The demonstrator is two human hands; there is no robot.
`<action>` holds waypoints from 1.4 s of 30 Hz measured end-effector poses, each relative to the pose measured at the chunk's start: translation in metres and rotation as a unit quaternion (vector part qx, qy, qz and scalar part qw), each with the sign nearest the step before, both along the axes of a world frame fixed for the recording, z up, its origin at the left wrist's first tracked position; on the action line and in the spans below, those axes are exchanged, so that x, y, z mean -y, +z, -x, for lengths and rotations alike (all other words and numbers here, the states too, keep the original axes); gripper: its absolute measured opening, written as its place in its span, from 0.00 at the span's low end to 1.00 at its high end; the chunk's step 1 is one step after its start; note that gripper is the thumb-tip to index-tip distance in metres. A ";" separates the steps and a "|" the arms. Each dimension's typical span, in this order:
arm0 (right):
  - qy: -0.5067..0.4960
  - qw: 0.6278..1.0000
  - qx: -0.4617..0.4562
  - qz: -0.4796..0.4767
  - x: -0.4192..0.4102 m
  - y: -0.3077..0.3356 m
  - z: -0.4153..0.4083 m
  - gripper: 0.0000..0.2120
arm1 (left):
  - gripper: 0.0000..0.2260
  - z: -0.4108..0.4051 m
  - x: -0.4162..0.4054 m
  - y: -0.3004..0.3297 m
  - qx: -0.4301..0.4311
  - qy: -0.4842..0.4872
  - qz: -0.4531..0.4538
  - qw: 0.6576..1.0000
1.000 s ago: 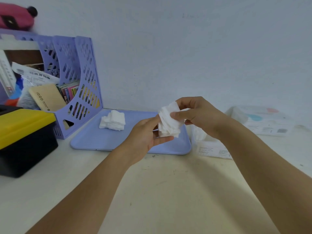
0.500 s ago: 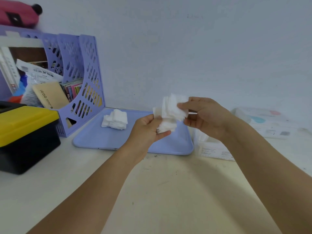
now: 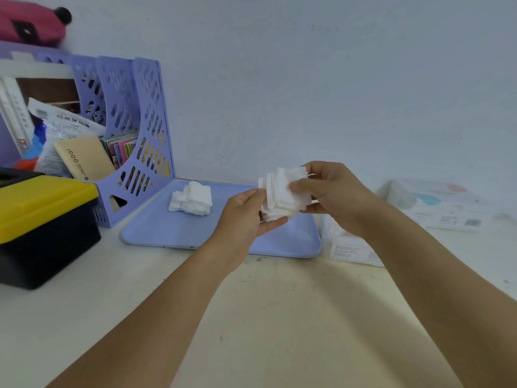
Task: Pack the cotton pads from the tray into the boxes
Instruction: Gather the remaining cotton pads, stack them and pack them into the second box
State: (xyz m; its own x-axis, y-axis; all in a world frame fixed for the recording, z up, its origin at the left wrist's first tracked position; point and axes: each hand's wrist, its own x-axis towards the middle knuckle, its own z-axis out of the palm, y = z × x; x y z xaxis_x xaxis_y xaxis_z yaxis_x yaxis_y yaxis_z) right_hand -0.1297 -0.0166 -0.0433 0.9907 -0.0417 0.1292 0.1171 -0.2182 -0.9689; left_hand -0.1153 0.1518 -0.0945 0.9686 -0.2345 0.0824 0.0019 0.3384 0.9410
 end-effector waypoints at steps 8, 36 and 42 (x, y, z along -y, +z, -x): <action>-0.017 0.999 0.026 0.017 -0.004 -0.003 0.002 0.06 | 0.10 0.000 -0.001 0.000 0.014 -0.019 -0.004 1.000; -0.104 0.986 0.129 0.002 -0.005 -0.004 0.002 0.09 | 0.10 0.003 0.001 0.000 0.015 0.034 -0.017 0.999; -0.062 0.987 0.089 -0.118 -0.005 0.005 0.004 0.08 | 0.09 0.003 0.000 0.000 0.006 0.036 -0.013 0.999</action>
